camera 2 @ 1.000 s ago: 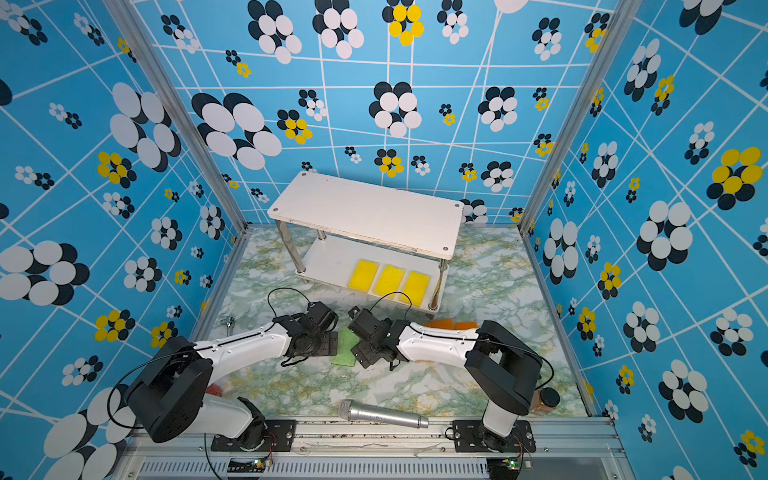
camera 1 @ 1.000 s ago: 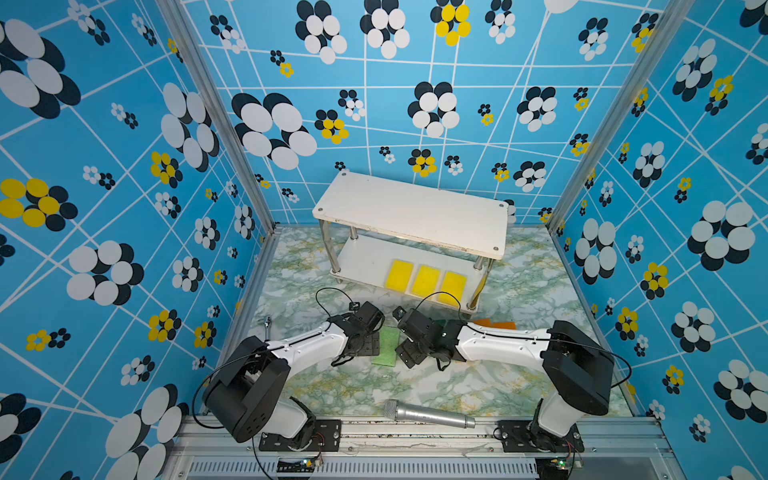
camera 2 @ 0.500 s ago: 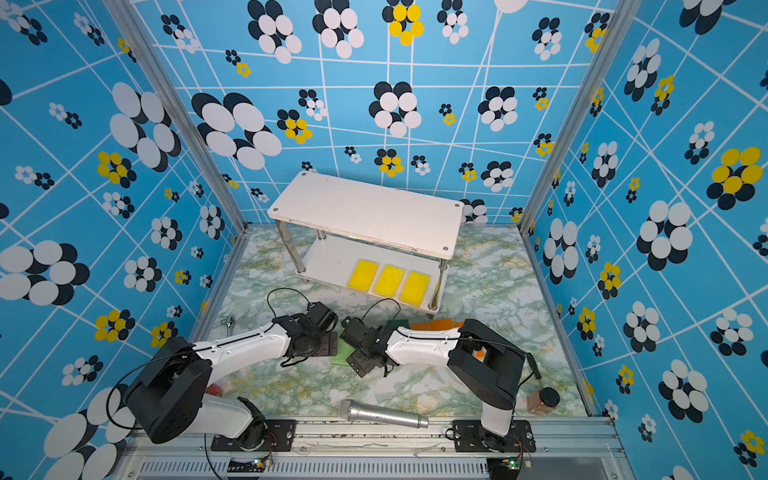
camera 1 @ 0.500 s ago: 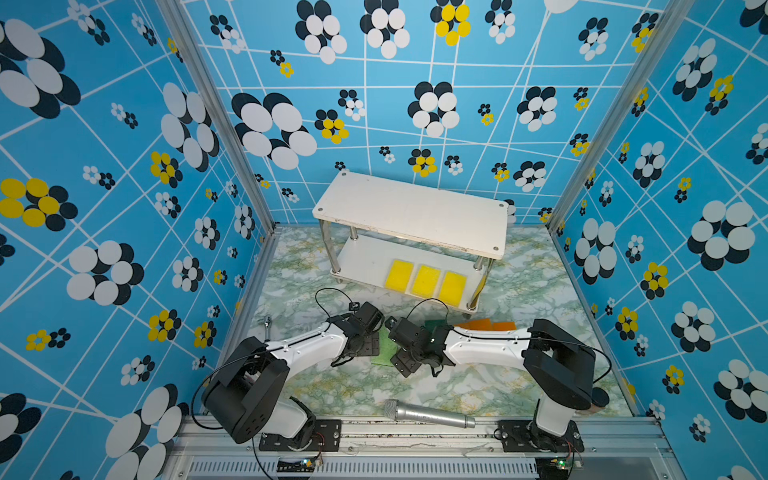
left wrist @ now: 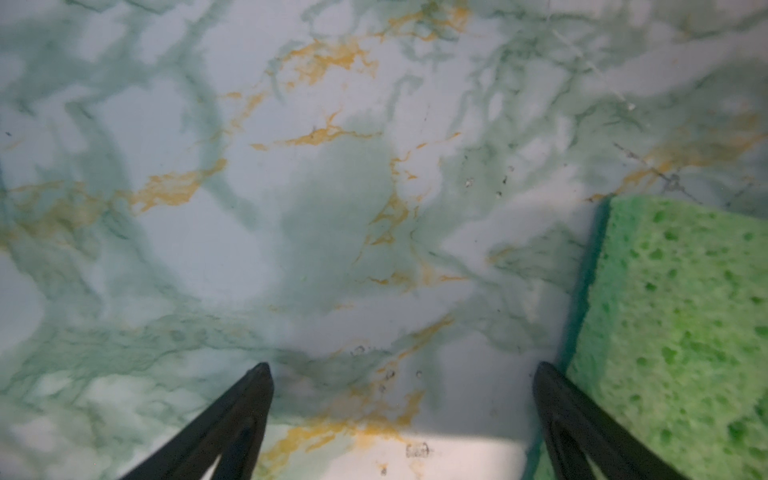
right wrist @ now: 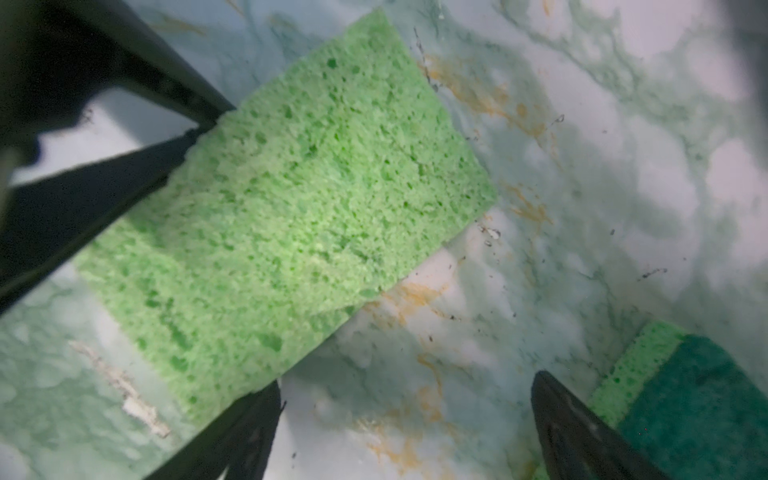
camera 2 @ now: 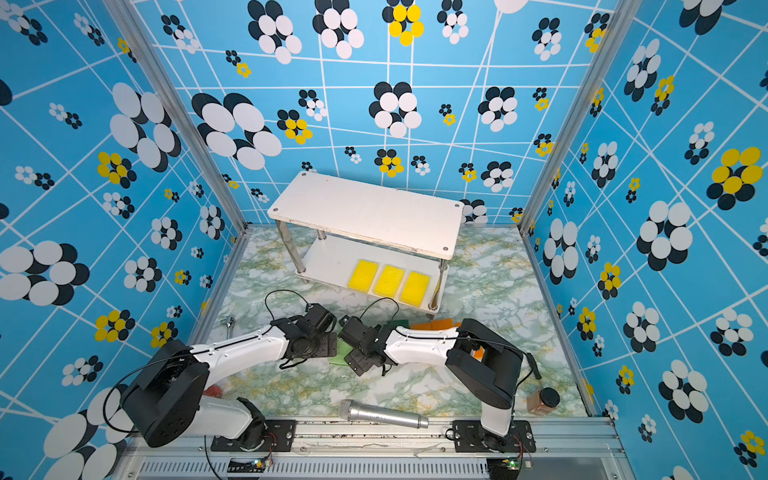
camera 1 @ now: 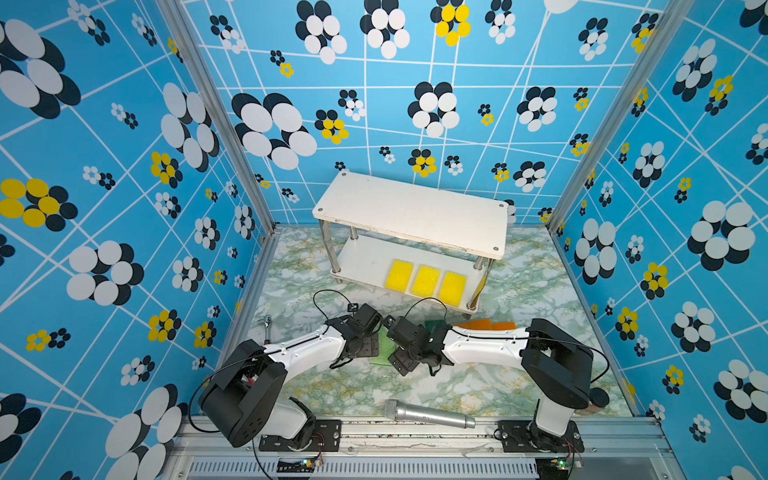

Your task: Place and organize the cleaning sponges onto the shelf

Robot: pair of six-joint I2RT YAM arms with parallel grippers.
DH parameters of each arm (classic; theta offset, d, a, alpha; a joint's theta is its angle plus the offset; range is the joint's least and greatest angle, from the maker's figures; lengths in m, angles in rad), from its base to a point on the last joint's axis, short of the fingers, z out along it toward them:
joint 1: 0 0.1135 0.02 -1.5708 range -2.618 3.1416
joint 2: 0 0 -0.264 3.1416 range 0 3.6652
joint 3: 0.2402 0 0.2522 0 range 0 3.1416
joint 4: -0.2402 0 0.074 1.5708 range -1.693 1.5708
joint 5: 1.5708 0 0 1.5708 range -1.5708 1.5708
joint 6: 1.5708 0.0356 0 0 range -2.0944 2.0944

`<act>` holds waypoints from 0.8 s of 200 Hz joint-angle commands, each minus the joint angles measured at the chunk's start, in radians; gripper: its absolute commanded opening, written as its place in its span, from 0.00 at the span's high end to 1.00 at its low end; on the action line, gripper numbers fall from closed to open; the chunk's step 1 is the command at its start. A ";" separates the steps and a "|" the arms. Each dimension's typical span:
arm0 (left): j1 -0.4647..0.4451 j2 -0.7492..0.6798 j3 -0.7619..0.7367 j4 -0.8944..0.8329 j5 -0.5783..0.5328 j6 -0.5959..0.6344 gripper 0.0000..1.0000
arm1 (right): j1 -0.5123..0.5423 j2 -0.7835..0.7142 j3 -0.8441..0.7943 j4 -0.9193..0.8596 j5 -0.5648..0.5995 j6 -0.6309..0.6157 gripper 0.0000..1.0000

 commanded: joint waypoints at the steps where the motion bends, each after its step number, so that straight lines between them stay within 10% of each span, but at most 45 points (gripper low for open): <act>1: -0.009 0.010 -0.029 -0.058 0.013 0.006 0.01 | 0.001 -0.016 0.032 0.043 0.011 -0.018 0.04; 160: -0.010 -0.013 -0.023 -0.081 0.004 0.006 0.01 | 0.002 -0.055 0.090 0.102 0.008 -0.116 0.03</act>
